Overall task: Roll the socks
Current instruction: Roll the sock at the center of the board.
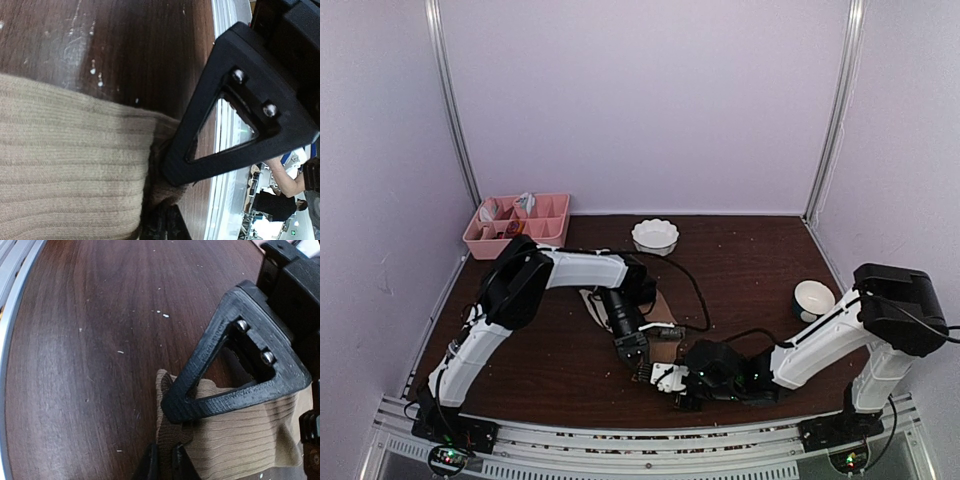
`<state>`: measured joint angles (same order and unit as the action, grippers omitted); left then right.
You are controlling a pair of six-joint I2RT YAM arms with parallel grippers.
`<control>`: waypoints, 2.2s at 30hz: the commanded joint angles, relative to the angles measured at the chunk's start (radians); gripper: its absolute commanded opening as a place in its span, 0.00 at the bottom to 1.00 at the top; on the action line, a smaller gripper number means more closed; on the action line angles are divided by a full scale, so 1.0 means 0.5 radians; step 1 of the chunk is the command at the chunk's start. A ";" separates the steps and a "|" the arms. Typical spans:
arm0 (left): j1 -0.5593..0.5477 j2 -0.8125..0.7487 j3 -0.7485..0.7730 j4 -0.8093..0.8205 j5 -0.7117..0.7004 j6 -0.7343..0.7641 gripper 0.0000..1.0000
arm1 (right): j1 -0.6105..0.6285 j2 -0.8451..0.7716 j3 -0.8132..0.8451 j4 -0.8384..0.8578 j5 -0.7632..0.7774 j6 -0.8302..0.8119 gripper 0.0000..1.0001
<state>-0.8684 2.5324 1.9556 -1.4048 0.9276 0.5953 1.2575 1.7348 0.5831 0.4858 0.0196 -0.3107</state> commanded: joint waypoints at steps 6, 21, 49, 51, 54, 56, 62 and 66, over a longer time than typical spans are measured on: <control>0.133 -0.410 -0.336 0.573 -0.237 -0.115 0.36 | -0.140 -0.050 0.011 -0.110 -0.224 0.401 0.00; 0.082 -1.143 -1.187 1.437 -0.533 0.175 0.52 | -0.737 0.117 0.019 0.073 -1.204 1.520 0.00; -0.168 -0.815 -0.909 1.640 -1.032 0.463 0.15 | -0.973 0.405 -0.035 0.177 -1.521 1.955 0.00; -0.167 -0.785 -0.854 1.566 -0.980 0.432 0.07 | -0.975 0.383 -0.033 0.145 -1.501 1.926 0.00; -0.134 -0.724 -0.739 1.402 -0.842 0.367 0.01 | -0.972 0.334 -0.031 0.049 -1.427 1.842 0.03; -0.099 -0.690 -0.688 1.312 -0.733 0.309 0.00 | -0.970 0.287 -0.046 0.027 -1.386 1.795 0.07; -0.016 -0.569 -0.597 1.037 -0.503 0.107 0.00 | -0.910 0.000 -0.156 0.084 -1.125 1.627 0.24; -0.015 -0.548 -0.643 0.959 -0.519 -0.037 0.00 | -0.799 -0.224 -0.212 0.031 -0.837 1.408 0.29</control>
<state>-0.8818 2.2372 1.6394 -0.8219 0.6250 0.6720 0.8108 1.7115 0.5053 0.5671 -0.5838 0.5201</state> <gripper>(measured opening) 0.010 0.275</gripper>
